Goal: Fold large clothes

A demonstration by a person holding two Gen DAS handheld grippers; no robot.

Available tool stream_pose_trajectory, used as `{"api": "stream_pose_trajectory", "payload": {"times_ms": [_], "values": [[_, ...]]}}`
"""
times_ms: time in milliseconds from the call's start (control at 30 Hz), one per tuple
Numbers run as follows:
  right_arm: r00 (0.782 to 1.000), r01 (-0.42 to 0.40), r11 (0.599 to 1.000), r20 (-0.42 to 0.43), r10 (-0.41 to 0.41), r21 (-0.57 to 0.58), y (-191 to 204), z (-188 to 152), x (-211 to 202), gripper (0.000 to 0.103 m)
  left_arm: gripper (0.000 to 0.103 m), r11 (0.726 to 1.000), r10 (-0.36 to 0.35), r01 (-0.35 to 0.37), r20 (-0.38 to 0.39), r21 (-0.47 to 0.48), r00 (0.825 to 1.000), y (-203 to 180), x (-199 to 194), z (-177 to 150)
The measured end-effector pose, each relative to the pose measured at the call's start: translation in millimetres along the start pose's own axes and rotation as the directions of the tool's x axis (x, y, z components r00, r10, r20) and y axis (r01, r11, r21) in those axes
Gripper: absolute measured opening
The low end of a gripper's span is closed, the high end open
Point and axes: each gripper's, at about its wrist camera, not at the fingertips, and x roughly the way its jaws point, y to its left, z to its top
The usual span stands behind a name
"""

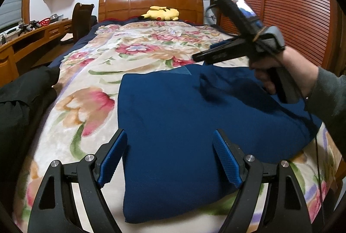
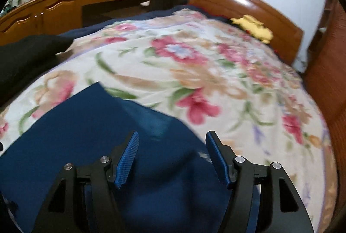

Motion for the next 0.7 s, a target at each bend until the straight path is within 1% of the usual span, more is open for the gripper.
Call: {"api": "stream_pose_trajectory", "payload": {"times_ms": [133,233,267,300,333,367,400,433,467,533,567,600,633,667,700], "values": [[0.996,-0.074,0.997,-0.051,0.075,0.028,1.9,5.7,33.5,0.066,0.082,1.0,0.003,-0.003,-0.005,-0.002,1.0,3.7,0.2,-1.4],[0.988,-0.096,0.995,-0.117,0.1,0.041,-3.7,11.2,61.0,0.066,0.082,1.0,-0.001,0.001,-0.011,-0.007,1.0,5.6,1.3,-1.8],[0.985,-0.099,0.994,-0.14,0.105,0.046,-1.4,10.0,62.3,0.066,0.082,1.0,-0.003,0.003,-0.014,-0.008,1.0,5.7,1.5,-2.0],[0.978,-0.105,0.993,-0.176,0.113,0.051,-1.7,6.1,71.0,0.066,0.082,1.0,-0.005,0.005,-0.016,-0.009,1.0,5.7,1.8,-1.9],[0.973,-0.105,0.993,-0.2,0.112,0.049,0.4,9.9,78.2,0.066,0.082,1.0,-0.006,0.006,-0.017,-0.007,1.0,5.4,2.0,-1.7],[0.971,-0.109,0.993,-0.206,0.117,0.051,0.1,9.4,80.6,0.066,0.082,1.0,-0.006,0.006,-0.017,-0.005,1.0,4.9,2.2,-1.5],[0.97,-0.121,0.991,-0.207,0.131,0.057,-1.2,9.0,83.1,0.062,0.082,1.0,-0.006,0.006,-0.017,-0.003,1.0,4.8,2.6,-1.3],[0.968,-0.135,0.989,-0.206,0.145,0.06,-1.3,9.3,84.9,0.056,0.082,1.0,-0.005,0.005,-0.018,0.001,1.0,4.4,2.9,-1.3],[0.969,-0.129,0.99,-0.205,0.138,0.056,-0.4,10.4,87.6,0.053,0.082,1.0,-0.003,0.003,-0.018,0.003,1.0,3.9,3.2,-1.3],[0.97,-0.118,0.992,-0.21,0.125,0.047,1.5,10.8,90.8,0.037,0.082,1.0,0.001,-0.001,-0.018,0.003,1.0,4.2,3.4,-1.1],[0.97,-0.119,0.992,-0.21,0.123,0.035,3.6,11.2,91.4,0.033,0.082,1.0,0.001,-0.001,-0.018,0.001,1.0,4.5,3.5,-1.0],[0.971,-0.117,0.993,-0.208,0.118,0.019,6.6,11.5,89.6,0.019,0.082,1.0,0.0,0.0,-0.018,-0.001,1.0,4.8,3.4,-1.0],[0.971,-0.125,0.992,-0.204,0.124,0.008,9.3,12.2,87.1,0.009,0.082,1.0,0.001,-0.001,-0.017,-0.002,1.0,4.8,3.2,-0.9],[0.972,-0.127,0.992,-0.198,0.123,-0.003,12.5,13.0,85.2,0.008,0.082,1.0,0.002,-0.002,-0.017,-0.003,1.0,4.1,2.9,-0.8],[0.98,-0.105,0.994,-0.174,0.1,-0.021,15.8,14.3,81.5,0.007,0.082,1.0,0.002,-0.002,-0.017,-0.004,1.0,4.2,3.4,-0.6]]}}
